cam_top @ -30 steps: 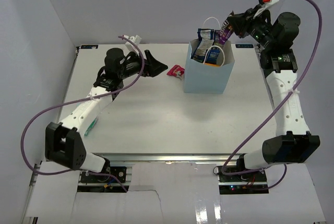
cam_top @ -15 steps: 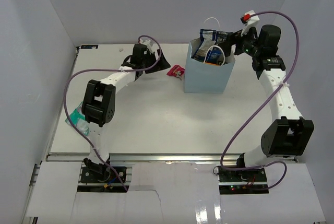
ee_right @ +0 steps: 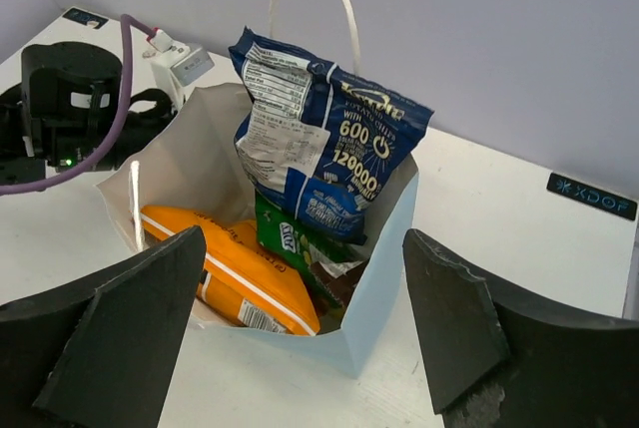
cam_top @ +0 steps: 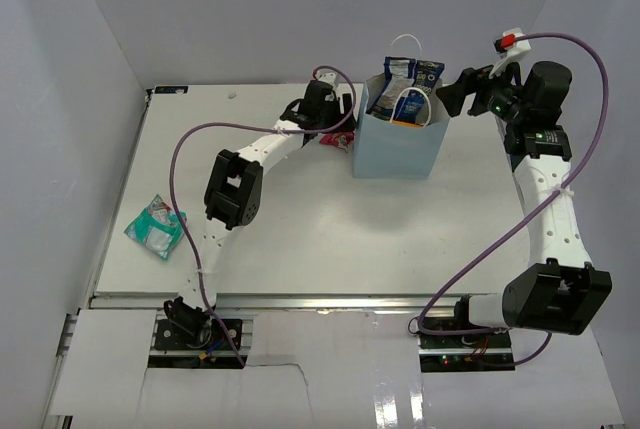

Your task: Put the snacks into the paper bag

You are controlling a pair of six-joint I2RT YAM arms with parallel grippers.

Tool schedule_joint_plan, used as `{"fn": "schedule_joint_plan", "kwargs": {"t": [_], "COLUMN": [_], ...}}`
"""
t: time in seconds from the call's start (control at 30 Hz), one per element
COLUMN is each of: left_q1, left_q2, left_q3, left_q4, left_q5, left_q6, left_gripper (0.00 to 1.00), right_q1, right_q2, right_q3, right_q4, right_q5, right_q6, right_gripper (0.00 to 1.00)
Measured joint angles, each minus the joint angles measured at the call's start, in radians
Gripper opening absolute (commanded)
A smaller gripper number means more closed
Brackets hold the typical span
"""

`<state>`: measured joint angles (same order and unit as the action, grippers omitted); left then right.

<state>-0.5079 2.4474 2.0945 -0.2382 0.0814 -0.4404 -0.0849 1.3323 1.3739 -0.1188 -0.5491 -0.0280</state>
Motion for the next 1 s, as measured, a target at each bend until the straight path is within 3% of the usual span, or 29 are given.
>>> {"fn": "schedule_joint_plan", "kwargs": {"t": [0.33,0.63,0.83,1.0], "left_q1": [-0.024,-0.035,-0.036,-0.036], "left_q2": [0.053,0.051,-0.01,-0.114], "left_q3": [0.029,0.007,-0.126,-0.299], "left_q4": [-0.071,-0.066,-0.005,0.042], "left_q5": [-0.121,-0.155,-0.157,-0.157], "left_q6": [0.134,0.199,0.216,0.222], "left_gripper": [0.74,0.46,0.45,0.16], "right_q1": [-0.038,-0.038,-0.038,-0.038], "right_q2": [0.0,0.0,0.0,-0.001], "right_q3": [-0.015,-0.016,-0.014,0.0], "right_q4": [-0.011,-0.014,-0.039,-0.068], "right_q5": [-0.043,-0.086,-0.162,-0.208], "right_q6": [0.049,0.054,0.031,0.011], "right_gripper": [0.86,0.86,0.86,0.86]}}
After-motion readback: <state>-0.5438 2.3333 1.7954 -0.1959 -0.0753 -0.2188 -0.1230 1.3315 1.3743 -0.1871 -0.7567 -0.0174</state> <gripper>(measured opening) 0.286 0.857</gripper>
